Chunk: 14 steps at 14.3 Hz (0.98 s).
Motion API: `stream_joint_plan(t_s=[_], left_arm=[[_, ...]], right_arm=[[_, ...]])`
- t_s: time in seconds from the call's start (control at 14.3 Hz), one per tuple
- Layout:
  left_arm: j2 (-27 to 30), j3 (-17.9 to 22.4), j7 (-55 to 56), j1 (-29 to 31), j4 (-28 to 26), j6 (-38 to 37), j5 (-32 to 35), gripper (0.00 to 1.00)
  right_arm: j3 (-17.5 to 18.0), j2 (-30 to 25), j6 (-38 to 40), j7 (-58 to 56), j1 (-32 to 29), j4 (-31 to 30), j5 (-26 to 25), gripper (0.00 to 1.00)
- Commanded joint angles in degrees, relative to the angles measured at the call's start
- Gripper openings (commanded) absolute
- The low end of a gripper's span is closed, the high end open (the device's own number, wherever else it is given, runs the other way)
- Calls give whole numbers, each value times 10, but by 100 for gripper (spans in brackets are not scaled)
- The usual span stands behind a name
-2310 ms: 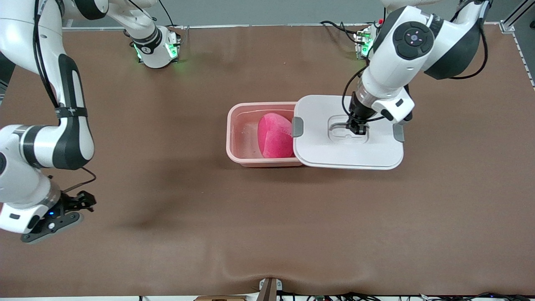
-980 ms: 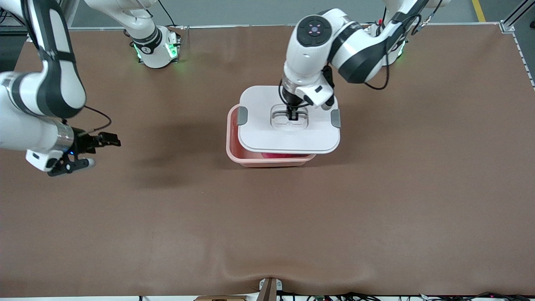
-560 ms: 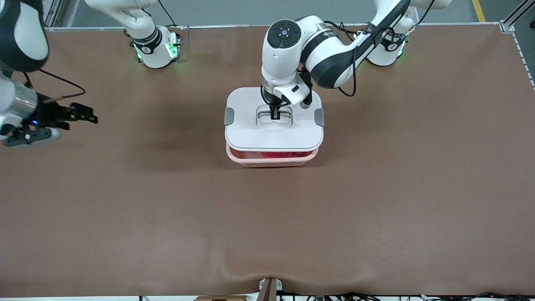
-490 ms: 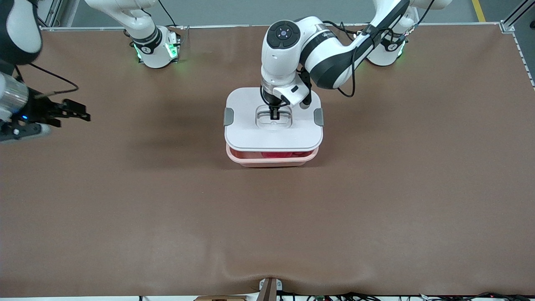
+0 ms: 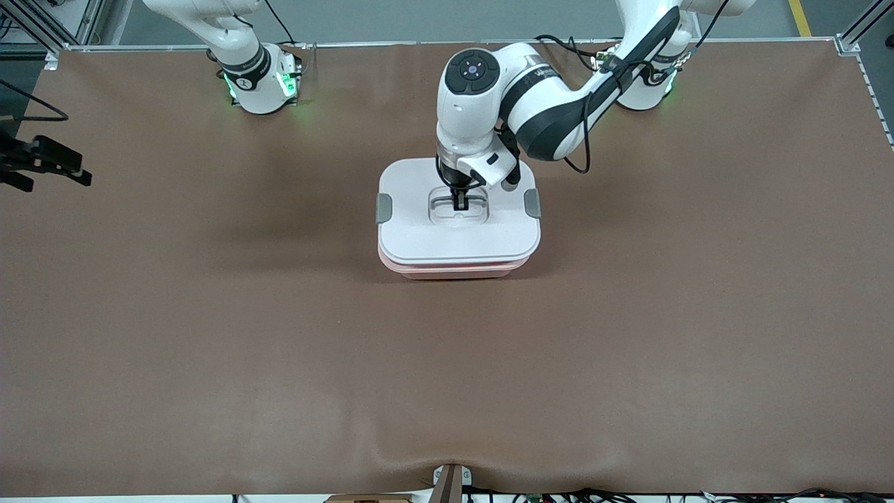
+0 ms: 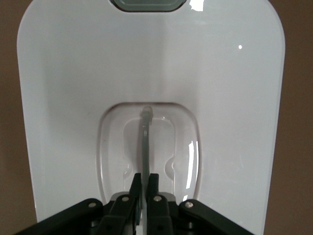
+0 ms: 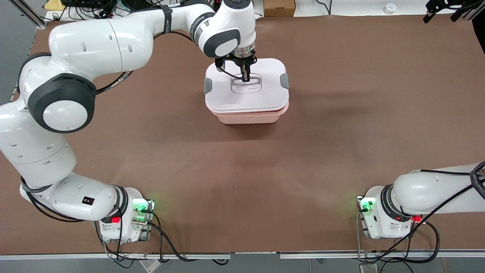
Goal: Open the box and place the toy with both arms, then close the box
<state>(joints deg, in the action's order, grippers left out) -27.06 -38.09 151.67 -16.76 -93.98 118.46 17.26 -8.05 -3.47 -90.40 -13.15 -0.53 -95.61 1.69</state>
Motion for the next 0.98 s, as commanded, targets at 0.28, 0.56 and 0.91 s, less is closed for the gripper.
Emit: stream_joint_plan(t_s=[0.28, 0.56, 0.91], left_arm=[[-20, -1, 22, -14, 13, 12, 23, 0], [-26, -1, 23, -18, 13, 13, 23, 0], [-31, 0, 23, -17, 13, 17, 23, 0]], right_arm=[[10, 29, 38, 58, 2, 51, 3, 100], [10, 28, 32, 55, 6, 43, 2, 100], [18, 38, 37, 59, 9, 67, 2, 100]])
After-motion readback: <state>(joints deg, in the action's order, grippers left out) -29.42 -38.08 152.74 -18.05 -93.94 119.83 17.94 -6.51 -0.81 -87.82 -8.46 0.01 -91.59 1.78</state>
